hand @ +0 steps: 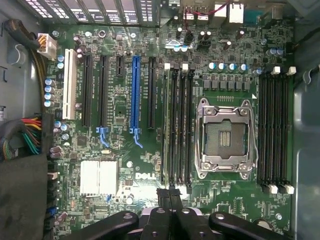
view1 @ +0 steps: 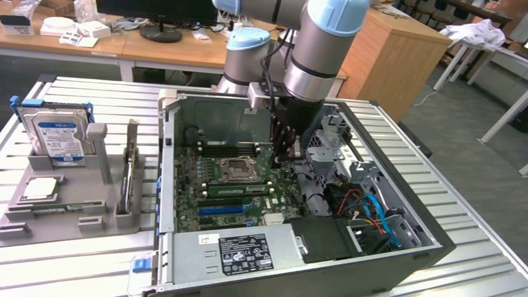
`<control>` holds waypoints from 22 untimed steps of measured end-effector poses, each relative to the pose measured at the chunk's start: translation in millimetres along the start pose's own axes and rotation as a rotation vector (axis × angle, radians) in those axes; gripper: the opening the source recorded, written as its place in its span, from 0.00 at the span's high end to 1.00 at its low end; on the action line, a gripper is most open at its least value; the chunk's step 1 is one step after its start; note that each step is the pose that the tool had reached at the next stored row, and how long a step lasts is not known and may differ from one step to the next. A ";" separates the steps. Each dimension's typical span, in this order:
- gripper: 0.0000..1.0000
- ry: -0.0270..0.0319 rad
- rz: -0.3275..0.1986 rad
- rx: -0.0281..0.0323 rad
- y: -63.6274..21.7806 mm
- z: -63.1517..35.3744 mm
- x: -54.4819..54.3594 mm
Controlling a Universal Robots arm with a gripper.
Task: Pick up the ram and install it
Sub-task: 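Press down the ram until it locks into place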
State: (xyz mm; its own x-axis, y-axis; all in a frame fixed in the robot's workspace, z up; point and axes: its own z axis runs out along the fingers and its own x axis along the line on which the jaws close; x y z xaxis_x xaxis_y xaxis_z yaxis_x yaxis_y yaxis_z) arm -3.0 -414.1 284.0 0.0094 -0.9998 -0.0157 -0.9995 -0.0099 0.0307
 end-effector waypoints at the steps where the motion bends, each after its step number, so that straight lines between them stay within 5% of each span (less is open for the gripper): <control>1: 0.89 -0.0003 0.000 0.0000 0.0 0.6 0.0; 22: 0.89 -0.0089 0.000 0.0000 -0.2 6.7 0.1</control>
State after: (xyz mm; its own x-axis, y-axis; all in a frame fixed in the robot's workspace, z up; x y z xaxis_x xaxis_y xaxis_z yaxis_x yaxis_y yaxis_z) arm -3.0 -414.2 277.4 0.0093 -0.9997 -0.0246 -0.9995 -0.0101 0.0307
